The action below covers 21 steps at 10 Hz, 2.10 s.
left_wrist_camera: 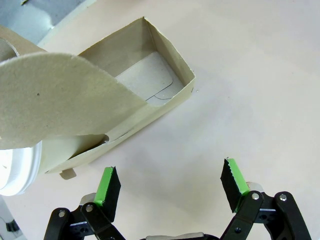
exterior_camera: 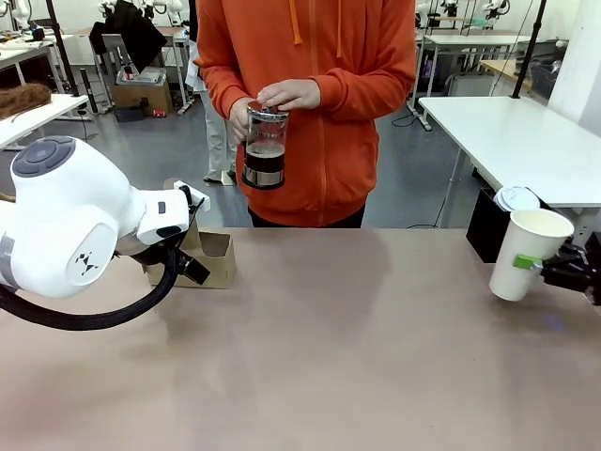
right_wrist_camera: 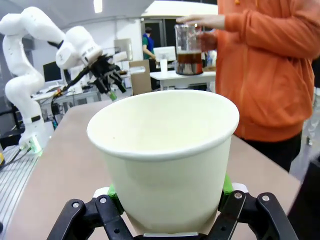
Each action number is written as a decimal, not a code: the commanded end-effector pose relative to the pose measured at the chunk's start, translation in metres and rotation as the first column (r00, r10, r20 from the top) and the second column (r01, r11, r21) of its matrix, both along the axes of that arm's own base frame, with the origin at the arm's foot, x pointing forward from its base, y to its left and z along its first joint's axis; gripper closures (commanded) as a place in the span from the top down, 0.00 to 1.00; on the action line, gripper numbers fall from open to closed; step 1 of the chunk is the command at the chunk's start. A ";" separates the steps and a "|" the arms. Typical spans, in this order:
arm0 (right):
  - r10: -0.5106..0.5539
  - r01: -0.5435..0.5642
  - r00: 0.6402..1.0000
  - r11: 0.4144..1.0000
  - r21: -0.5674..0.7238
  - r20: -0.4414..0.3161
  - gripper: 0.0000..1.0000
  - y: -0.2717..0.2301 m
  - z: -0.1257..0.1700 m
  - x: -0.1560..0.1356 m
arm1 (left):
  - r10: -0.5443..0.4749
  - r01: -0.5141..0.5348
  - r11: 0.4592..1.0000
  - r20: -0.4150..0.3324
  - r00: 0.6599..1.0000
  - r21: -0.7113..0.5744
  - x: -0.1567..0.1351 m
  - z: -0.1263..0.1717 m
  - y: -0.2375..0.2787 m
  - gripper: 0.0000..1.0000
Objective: Pour a drink into a cup and package it in a carrier.
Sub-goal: Pick up the 600 ml Paper Cup and place it in the middle top area of the table, then when a person places the Paper Cup Lid on the 600 ml Paper Cup , lift the 600 ml Paper Cup.
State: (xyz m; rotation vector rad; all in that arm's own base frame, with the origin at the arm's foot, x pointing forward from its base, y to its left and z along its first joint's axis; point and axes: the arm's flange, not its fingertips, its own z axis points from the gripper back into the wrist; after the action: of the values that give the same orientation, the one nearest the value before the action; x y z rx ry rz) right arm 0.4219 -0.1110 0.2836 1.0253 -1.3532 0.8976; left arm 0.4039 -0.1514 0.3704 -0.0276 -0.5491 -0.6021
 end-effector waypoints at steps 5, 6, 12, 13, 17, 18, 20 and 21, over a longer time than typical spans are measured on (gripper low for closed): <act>-0.164 0.164 0.982 0.986 -0.008 -0.092 0.80 0.187 0.037 0.045 | 0.000 0.000 1.000 0.000 1.000 -0.001 0.000 0.000 0.000 1.00; -0.190 0.191 0.978 0.982 0.001 -0.082 0.80 0.204 0.030 0.058 | 0.000 0.000 1.000 0.000 1.000 -0.001 0.000 0.000 0.000 1.00; -0.287 0.285 0.957 0.958 -0.043 -0.051 0.80 0.230 0.002 0.098 | 0.000 0.000 1.000 0.000 1.000 -0.001 0.000 0.000 0.000 1.00; -0.287 0.285 0.956 0.957 -0.047 -0.052 0.80 0.229 0.001 0.101 | 0.000 0.000 1.000 0.000 1.000 -0.001 0.000 0.000 0.000 1.00; -0.247 0.245 0.966 0.969 -0.036 -0.078 0.80 0.221 0.000 0.096 | 0.000 0.000 1.000 0.000 1.000 -0.001 0.000 0.000 0.000 1.00; -0.247 0.245 0.966 0.969 -0.036 -0.078 0.80 0.221 0.000 0.096 | 0.000 0.000 1.000 0.000 1.000 -0.001 0.000 0.000 0.000 1.00; -0.247 0.245 0.966 0.969 -0.036 -0.078 0.80 0.221 0.000 0.096 | 0.000 0.000 1.000 0.000 1.000 -0.001 0.000 0.000 0.000 1.00; -0.247 0.245 0.966 0.969 -0.036 -0.078 0.80 0.221 0.000 0.096 | 0.000 0.000 1.000 0.000 1.000 -0.001 0.000 0.000 0.000 1.00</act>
State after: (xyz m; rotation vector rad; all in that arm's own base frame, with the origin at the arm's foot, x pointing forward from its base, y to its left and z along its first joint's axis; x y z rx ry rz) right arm 0.5186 0.1091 0.2818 0.8399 -1.3577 0.6786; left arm 0.4039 -0.1512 0.3702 -0.0273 -0.5487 -0.6019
